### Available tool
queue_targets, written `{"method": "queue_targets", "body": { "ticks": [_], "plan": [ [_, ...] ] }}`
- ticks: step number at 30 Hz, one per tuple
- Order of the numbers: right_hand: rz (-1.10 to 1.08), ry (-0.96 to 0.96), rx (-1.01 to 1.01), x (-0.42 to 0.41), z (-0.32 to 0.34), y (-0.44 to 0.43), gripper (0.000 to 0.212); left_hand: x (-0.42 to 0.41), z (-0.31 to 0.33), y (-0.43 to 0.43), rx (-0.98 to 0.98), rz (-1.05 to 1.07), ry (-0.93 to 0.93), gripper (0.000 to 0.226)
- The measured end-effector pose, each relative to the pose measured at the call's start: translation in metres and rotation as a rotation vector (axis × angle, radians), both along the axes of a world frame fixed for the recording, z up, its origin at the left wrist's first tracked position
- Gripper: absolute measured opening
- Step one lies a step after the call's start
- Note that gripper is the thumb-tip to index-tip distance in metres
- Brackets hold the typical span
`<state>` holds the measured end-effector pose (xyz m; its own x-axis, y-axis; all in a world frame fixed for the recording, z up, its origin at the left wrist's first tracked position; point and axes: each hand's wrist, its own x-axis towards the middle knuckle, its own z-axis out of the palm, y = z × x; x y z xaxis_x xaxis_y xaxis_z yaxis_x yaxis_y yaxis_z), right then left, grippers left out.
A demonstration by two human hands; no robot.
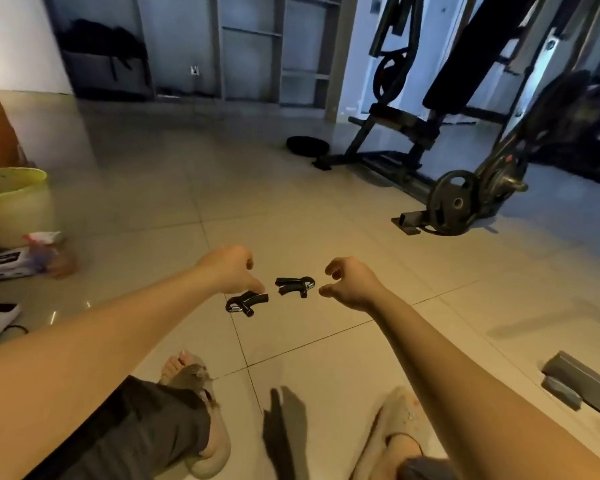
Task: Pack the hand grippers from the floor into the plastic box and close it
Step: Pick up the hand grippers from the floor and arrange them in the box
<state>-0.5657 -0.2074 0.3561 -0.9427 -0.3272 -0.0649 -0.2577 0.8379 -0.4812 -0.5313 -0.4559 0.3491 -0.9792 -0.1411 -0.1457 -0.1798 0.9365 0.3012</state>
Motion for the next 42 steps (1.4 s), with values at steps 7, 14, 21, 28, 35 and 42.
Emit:
{"method": "queue_targets", "body": {
  "ticks": [7, 14, 21, 28, 35, 42],
  "plan": [
    [-0.011, -0.094, -0.020, -0.109, -0.093, -0.032, 0.036, -0.102, -0.093, -0.033, -0.009, 0.112, -0.172, 0.071],
    [-0.038, -0.162, 0.024, -0.209, -0.176, -0.059, 0.041, -0.183, -0.185, -0.060, 0.097, 0.184, -0.141, 0.088],
    [0.025, -0.167, 0.100, -0.283, -0.255, -0.091, 0.049, -0.240, -0.270, -0.079, 0.078, 0.115, -0.179, 0.091],
    [0.049, -0.253, 0.094, -0.347, -0.315, -0.128, 0.065, -0.285, -0.330, -0.092, 0.097, 0.104, -0.246, 0.095],
    [0.167, -0.137, 0.294, -0.371, -0.364, -0.119, 0.057, -0.292, -0.369, -0.085, 0.003, 0.036, -0.120, 0.079],
    [0.098, -0.088, 0.355, -0.363, -0.375, -0.115, 0.048, -0.296, -0.369, -0.091, 0.071, 0.037, -0.084, 0.052]
  ]
}}
